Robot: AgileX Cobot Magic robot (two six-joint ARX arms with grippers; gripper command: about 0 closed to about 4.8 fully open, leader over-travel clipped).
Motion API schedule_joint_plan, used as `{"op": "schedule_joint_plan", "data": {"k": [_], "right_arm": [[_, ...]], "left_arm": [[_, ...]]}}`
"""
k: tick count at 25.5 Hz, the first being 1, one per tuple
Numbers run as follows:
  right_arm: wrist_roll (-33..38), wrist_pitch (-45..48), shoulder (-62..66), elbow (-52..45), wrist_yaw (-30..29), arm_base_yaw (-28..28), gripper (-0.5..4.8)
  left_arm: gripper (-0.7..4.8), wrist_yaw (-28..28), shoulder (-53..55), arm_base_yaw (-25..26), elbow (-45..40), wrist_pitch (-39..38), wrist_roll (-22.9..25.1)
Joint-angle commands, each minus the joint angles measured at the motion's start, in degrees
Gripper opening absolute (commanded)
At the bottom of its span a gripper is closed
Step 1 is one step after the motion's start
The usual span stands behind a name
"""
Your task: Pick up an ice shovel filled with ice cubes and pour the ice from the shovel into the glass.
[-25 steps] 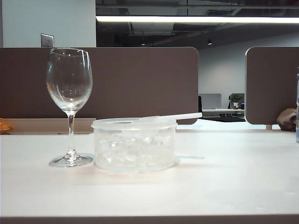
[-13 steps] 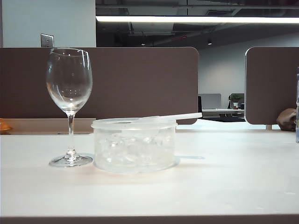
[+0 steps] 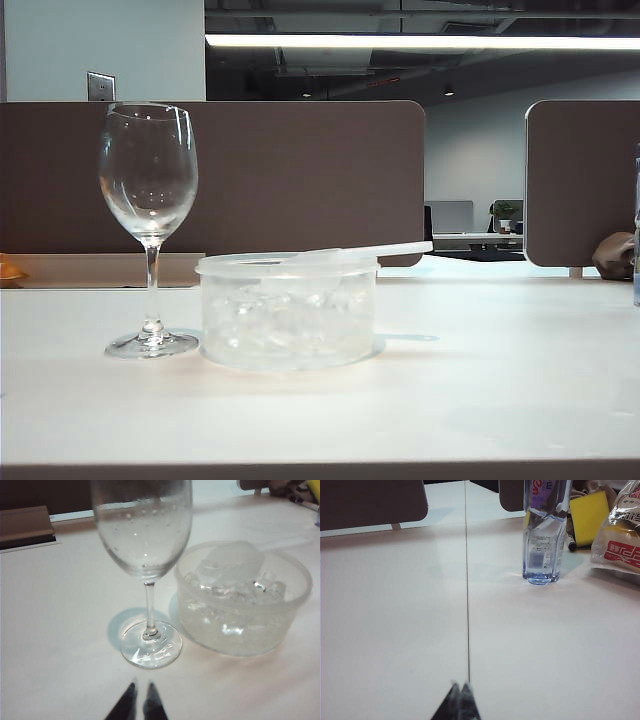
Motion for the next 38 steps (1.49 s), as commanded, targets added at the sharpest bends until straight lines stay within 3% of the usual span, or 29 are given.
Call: {"op": "schedule_joint_plan", "data": {"k": [1, 26, 28, 31, 35, 38], "right_arm": [[0.0, 1.0, 0.0, 0.1, 0.0, 0.0, -0.06], [0.1, 1.0, 0.0, 0.1, -0.2, 0.0, -0.06], [9.0, 1.0, 0.0, 0.1, -0.9, 0.0, -0.06], [15.1, 1.1, 0.0, 0.1, -3.2, 0.0, -0.06], [17.1, 2.7, 0.0, 0.3, -5.7, 0.0, 0.02], [15.7, 3.2, 0.0, 1.8, -10.9, 0.0, 0.0]], "left_arm": [[0.29, 0.3, 0.1, -0.1, 0.0, 0.8, -0.9], [0.29, 0.3, 0.1, -0.1, 0.0, 0.7, -0.9], [0.29, 0.3, 0.1, -0.1, 0.0, 0.7, -0.9], [0.29, 0.2, 0.1, -0.1, 0.0, 0.7, -0.9], [0.29, 0.2, 0.1, -0.1, 0.0, 0.7, -0.9], [0.29, 0.2, 0.1, -0.1, 0.0, 0.7, -0.9]]}}
